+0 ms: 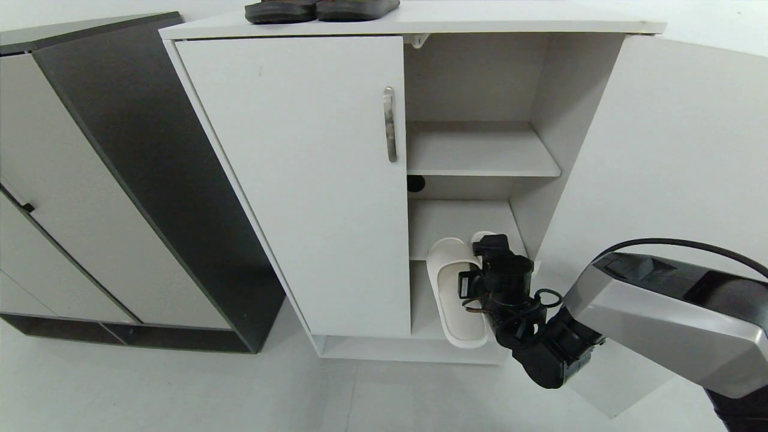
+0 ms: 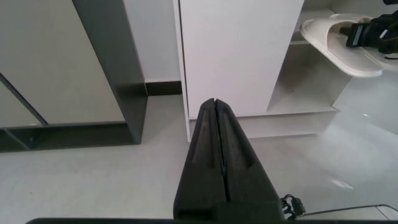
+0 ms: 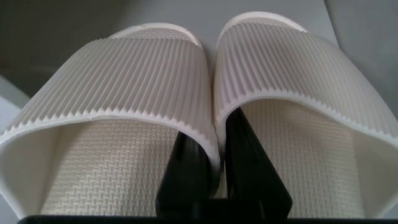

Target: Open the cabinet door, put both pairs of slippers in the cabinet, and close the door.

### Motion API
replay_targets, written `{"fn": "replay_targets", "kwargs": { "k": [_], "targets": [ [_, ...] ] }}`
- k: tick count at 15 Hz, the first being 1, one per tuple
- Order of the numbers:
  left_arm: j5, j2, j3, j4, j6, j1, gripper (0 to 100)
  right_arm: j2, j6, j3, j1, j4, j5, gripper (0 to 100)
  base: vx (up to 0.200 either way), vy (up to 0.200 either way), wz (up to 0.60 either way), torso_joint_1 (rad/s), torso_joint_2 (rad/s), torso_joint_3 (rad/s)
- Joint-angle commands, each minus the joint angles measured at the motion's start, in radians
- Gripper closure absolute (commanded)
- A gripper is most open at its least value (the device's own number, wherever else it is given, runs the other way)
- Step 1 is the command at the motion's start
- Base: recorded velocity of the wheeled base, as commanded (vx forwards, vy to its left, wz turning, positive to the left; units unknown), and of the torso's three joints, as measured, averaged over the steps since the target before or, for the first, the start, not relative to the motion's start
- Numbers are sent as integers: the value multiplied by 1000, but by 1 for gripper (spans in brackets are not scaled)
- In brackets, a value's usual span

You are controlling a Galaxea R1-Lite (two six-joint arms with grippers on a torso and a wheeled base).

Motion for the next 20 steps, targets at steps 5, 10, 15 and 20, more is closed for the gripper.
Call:
{"fn": "replay_targets", "kwargs": {
  "k": [5,10,15,20],
  "targets": [
    [0,1,0,0,0,0,100,31,-7,-22,-6,0,-4,100,200,0,0,0,0,0],
    [0,1,0,0,-1,0,100,34,-17,-27,-8,9,-4,100,200,0,0,6,3,0],
    [0,1,0,0,-1,0,100,77,-7,-163,-31,107,-4,100,0,0,0,0,0,0],
    [0,2,0,0,-1,0,100,141,-6,-376,-58,261,-4,100,0,0,0,0,0,0]
  ]
}}
